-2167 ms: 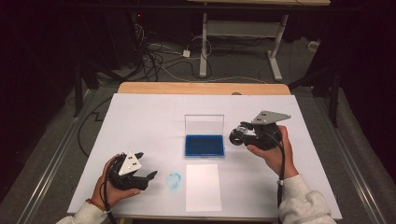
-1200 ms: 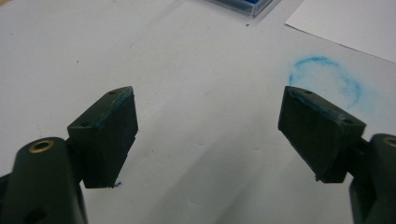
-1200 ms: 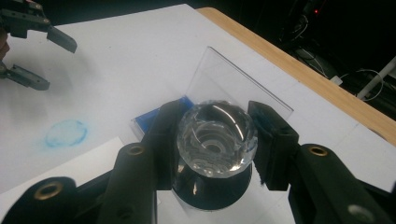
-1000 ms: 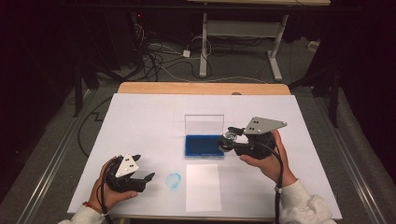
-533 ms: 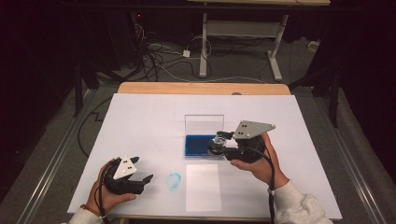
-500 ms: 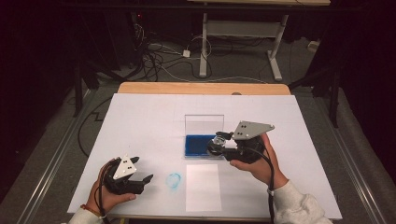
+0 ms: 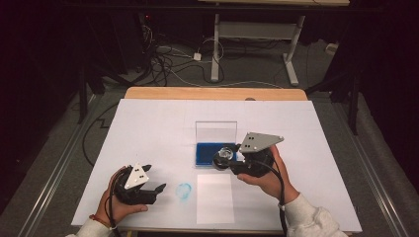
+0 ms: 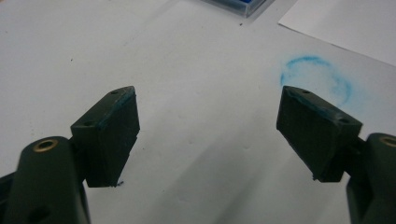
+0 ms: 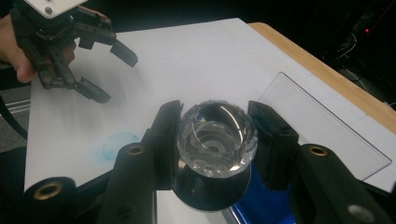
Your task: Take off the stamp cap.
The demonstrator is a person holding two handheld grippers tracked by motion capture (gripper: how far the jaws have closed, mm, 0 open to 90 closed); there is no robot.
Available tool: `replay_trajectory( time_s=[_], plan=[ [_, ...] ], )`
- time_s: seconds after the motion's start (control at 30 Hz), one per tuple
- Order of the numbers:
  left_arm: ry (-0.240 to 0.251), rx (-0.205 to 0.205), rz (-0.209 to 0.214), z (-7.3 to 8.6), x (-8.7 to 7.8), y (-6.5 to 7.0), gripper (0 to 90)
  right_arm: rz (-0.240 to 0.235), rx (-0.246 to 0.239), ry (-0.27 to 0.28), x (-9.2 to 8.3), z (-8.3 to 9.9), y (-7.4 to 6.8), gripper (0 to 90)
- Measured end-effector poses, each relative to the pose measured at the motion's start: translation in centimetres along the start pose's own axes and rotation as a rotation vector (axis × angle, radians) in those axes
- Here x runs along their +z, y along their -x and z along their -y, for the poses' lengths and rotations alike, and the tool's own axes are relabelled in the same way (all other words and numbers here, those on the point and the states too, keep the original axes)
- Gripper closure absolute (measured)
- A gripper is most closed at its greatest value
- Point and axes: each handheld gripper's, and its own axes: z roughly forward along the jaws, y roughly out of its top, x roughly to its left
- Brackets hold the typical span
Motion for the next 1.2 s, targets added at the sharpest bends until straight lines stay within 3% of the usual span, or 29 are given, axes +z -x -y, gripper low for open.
replay_trajectory(
  time_s=[0.1,0.27,0.37,0.43,0.57,0.8,0.97,1.2],
  plan=[
    [0.002,0.012,0.002,-0.5,0.3,0.3,20.9,-0.002,0.013,0.004,0.1,0.1,0.1,57.5],
    [0.043,0.023,0.026,-2.0,0.7,0.9,20.3,-0.006,0.044,0.013,0.2,0.3,0.1,57.5],
    [0.092,0.047,0.037,-3.1,1.0,1.8,16.1,-0.010,0.058,0.022,0.4,0.3,0.1,57.5],
    [0.101,0.082,0.047,-4.4,1.7,2.9,15.6,-0.015,0.083,0.026,0.6,0.4,0.1,57.5],
    [0.120,0.108,0.077,-5.4,2.3,4.0,15.6,-0.033,0.111,0.033,1.0,0.6,-0.2,57.5],
    [0.174,0.083,0.175,-7.1,3.3,5.4,16.9,-0.057,0.137,0.066,1.4,0.6,-1.0,57.5],
    [0.165,0.069,0.229,-7.9,3.9,6.0,16.9,-0.071,0.147,0.076,1.7,0.6,-1.4,57.5],
    [0.165,0.063,0.251,-8.5,4.3,6.4,21.0,-0.087,0.157,0.086,2.3,0.6,-2.2,57.5]
  ],
)
